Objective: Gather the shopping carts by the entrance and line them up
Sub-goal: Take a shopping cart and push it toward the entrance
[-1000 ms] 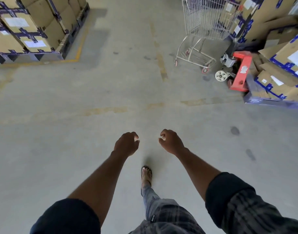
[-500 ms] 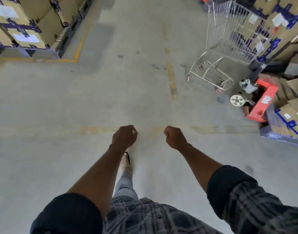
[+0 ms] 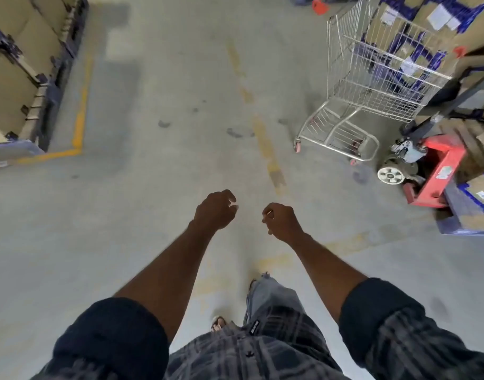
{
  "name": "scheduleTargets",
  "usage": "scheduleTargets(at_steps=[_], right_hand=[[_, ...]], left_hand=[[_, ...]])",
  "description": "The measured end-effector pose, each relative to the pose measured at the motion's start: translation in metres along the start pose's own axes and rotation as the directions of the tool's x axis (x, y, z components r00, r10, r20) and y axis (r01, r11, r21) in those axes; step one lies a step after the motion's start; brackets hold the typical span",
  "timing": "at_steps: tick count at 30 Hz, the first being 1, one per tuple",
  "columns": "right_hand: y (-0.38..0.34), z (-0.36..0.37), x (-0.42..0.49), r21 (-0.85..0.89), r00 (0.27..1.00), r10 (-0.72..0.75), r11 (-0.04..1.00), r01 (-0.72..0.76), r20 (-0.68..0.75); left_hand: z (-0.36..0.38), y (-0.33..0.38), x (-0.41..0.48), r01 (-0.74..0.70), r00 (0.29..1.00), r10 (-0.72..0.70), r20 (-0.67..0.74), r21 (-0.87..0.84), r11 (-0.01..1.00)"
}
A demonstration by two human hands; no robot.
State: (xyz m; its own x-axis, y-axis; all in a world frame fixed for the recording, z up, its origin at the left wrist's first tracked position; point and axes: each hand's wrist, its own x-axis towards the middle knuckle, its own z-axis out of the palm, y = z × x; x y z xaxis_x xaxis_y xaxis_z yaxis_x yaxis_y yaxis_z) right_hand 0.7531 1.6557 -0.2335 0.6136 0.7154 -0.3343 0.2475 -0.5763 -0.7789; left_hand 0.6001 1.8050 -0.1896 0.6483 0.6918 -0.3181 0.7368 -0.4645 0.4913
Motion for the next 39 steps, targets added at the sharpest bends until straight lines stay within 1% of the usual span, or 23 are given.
scheduleTargets(at_steps=[2,3,6,8,10,12,17,18,20,24,26,29,30,32,35,37,39], right_hand=[[-0.010,-0.009,0.059,-0.028,1.000,0.028,0.999,-0.028,-0.014],[-0.007,-0.009,0.073,-0.069,1.000,0.025,0.997,-0.026,-0.012],[0.014,-0.017,0.155,-0.154,0.996,0.049,0.986,-0.060,-0.073],[0.023,-0.033,0.205,-0.214,0.994,0.070,0.973,-0.086,-0.083],[0.019,-0.057,0.250,-0.234,0.990,0.118,0.963,-0.133,-0.074],[-0.003,-0.090,0.308,-0.254,0.981,0.181,0.947,-0.194,-0.075],[-0.082,-0.190,0.460,-0.284,0.972,0.208,0.930,-0.232,-0.111],[-0.100,-0.210,0.491,-0.290,0.971,0.185,0.931,-0.222,-0.150],[-0.132,-0.247,0.554,-0.303,0.960,0.081,0.939,-0.163,-0.267],[-0.198,-0.304,0.672,-0.309,0.922,-0.020,0.945,-0.109,-0.387],[-0.234,-0.327,0.730,-0.309,0.898,-0.029,0.943,-0.121,-0.440],[-0.284,-0.348,0.805,-0.342,0.912,0.053,0.917,-0.206,-0.408],[-0.297,-0.353,0.829,-0.323,0.900,0.050,0.923,-0.207,-0.434],[-0.318,-0.364,0.874,-0.251,0.848,0.040,0.947,-0.201,-0.529],[-0.331,-0.382,0.929,-0.164,0.801,0.113,0.953,-0.255,-0.588],[-0.335,-0.395,0.953,-0.169,0.771,0.141,0.937,-0.307,-0.622],[-0.334,-0.414,0.981,-0.190,0.720,0.148,0.911,-0.366,-0.678]], left_hand=[[-0.028,0.023,0.078,-0.071,0.997,0.071,0.012,0.051,0.996],[-0.036,0.029,0.102,-0.104,0.995,0.103,0.010,0.067,0.992],[-0.057,0.057,0.218,-0.183,0.983,0.178,0.054,0.112,0.977],[-0.072,0.079,0.288,-0.207,0.975,0.192,0.115,0.134,0.969],[-0.088,0.105,0.341,-0.256,0.951,0.217,0.218,0.165,0.953],[-0.103,0.131,0.398,-0.290,0.930,0.228,0.289,0.192,0.938],[-0.132,0.171,0.520,-0.355,0.904,0.307,0.296,0.122,0.927],[-0.137,0.176,0.544,-0.363,0.900,0.318,0.297,0.112,0.925],[-0.148,0.185,0.596,-0.370,0.894,0.330,0.304,0.083,0.925],[-0.172,0.194,0.708,-0.438,0.857,0.381,0.346,0.103,0.893],[-0.189,0.201,0.768,-0.470,0.842,0.415,0.344,0.092,0.878],[-0.223,0.219,0.848,-0.487,0.818,0.438,0.372,0.045,0.872],[-0.236,0.226,0.874,-0.479,0.814,0.428,0.393,0.037,0.877],[-0.261,0.246,0.927,-0.484,0.809,0.435,0.396,0.026,0.875],[-0.294,0.275,0.996,-0.544,0.791,0.495,0.360,0.045,0.838],[-0.310,0.295,1.033,-0.576,0.771,0.508,0.384,0.080,0.814],[-0.322,0.317,1.076,-0.608,0.746,0.525,0.410,0.097,0.788]])
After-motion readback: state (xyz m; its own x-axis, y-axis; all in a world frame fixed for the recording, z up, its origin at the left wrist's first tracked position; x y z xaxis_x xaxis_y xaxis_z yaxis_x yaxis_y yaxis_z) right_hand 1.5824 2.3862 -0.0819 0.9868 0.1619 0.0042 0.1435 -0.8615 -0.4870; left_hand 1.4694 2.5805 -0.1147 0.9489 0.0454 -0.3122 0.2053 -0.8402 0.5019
